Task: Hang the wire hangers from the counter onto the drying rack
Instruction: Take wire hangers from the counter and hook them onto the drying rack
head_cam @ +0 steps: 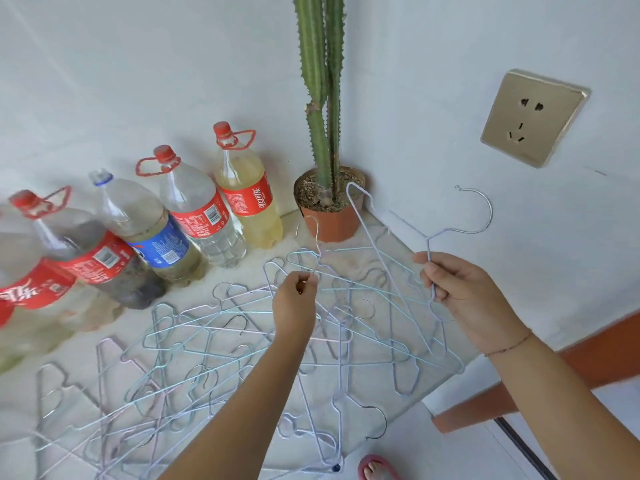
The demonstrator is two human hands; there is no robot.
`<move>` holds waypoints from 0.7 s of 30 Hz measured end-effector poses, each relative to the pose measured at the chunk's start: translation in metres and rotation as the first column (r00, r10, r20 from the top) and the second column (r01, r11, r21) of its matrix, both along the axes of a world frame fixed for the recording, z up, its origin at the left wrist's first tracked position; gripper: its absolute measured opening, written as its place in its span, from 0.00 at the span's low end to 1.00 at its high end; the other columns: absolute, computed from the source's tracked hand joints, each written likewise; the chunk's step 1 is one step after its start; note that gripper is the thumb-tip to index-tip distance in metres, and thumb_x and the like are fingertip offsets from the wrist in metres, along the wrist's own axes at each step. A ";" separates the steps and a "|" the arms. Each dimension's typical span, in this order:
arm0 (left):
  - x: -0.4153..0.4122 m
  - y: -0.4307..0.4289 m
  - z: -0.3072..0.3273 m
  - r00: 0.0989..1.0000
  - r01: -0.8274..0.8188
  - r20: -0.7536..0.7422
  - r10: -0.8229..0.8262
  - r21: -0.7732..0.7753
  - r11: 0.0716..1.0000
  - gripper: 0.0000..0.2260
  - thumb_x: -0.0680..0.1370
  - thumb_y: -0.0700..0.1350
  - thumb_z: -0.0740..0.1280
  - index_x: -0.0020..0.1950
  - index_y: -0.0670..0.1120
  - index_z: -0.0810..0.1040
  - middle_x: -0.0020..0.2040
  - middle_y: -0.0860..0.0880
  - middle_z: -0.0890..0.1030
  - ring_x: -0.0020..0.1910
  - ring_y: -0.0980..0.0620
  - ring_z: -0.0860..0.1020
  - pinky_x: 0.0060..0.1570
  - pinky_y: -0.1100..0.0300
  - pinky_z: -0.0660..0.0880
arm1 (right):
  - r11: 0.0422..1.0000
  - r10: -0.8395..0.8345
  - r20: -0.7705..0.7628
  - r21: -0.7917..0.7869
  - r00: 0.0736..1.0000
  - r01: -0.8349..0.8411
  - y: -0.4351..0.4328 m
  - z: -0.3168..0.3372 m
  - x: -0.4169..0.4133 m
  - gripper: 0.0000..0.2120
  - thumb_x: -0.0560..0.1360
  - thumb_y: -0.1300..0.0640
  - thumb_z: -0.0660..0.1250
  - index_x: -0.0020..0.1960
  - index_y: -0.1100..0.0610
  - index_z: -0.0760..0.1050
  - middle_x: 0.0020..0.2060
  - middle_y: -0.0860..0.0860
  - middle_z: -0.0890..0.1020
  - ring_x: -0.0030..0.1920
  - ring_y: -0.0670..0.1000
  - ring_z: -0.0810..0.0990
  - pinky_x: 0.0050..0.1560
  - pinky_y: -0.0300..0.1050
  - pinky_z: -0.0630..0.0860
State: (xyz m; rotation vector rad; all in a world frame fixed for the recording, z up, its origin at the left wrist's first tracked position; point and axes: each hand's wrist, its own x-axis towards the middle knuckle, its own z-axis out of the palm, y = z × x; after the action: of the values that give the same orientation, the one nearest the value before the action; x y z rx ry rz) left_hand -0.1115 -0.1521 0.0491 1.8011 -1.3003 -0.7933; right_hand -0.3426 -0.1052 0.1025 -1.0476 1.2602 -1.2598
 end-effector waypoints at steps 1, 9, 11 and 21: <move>0.013 0.005 0.007 1.000 -0.009 0.015 0.010 -0.026 1.000 0.07 0.78 0.49 0.64 0.46 0.47 0.78 0.34 0.54 0.78 0.34 0.56 0.74 0.33 0.64 0.67 | 0.999 0.033 -0.021 -0.023 0.999 -0.034 -0.003 0.007 0.007 0.11 0.77 0.64 0.60 0.49 0.53 0.80 0.31 0.49 0.73 0.31 0.48 0.64 0.35 0.38 0.63; 0.128 0.044 0.047 0.975 0.080 0.214 -0.056 -0.107 0.991 0.10 0.71 0.53 0.72 0.33 0.50 0.77 0.26 0.54 0.73 0.27 0.58 0.69 0.32 0.63 0.65 | 0.944 0.267 -0.283 -0.114 0.921 -0.309 -0.048 0.043 0.084 0.10 0.77 0.59 0.62 0.43 0.52 0.81 0.31 0.50 0.76 0.35 0.45 0.72 0.36 0.31 0.69; 0.152 0.055 0.059 0.967 0.110 0.243 -0.073 -0.140 0.984 0.11 0.70 0.53 0.74 0.32 0.51 0.77 0.26 0.54 0.74 0.27 0.58 0.70 0.32 0.64 0.66 | 0.915 0.342 -0.291 -0.111 0.893 -0.387 -0.056 0.044 0.114 0.09 0.77 0.60 0.62 0.43 0.54 0.81 0.33 0.53 0.76 0.41 0.48 0.75 0.46 0.34 0.71; 0.220 0.120 0.099 0.960 0.006 0.275 0.045 -0.182 0.983 0.10 0.67 0.50 0.76 0.31 0.52 0.77 0.34 0.57 0.76 0.37 0.65 0.74 0.39 0.72 0.67 | 0.521 0.844 0.088 0.106 0.530 -0.847 -0.030 0.061 0.267 0.12 0.81 0.58 0.55 0.46 0.62 0.73 0.45 0.58 0.84 0.46 0.59 0.84 0.47 0.47 0.79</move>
State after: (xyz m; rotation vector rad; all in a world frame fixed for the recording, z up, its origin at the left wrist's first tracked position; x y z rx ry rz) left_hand 0.1083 -0.0318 0.1480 1.8196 -1.4797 -0.4025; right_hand -0.0754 -0.1352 0.1631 -1.3009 0.6029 -0.3922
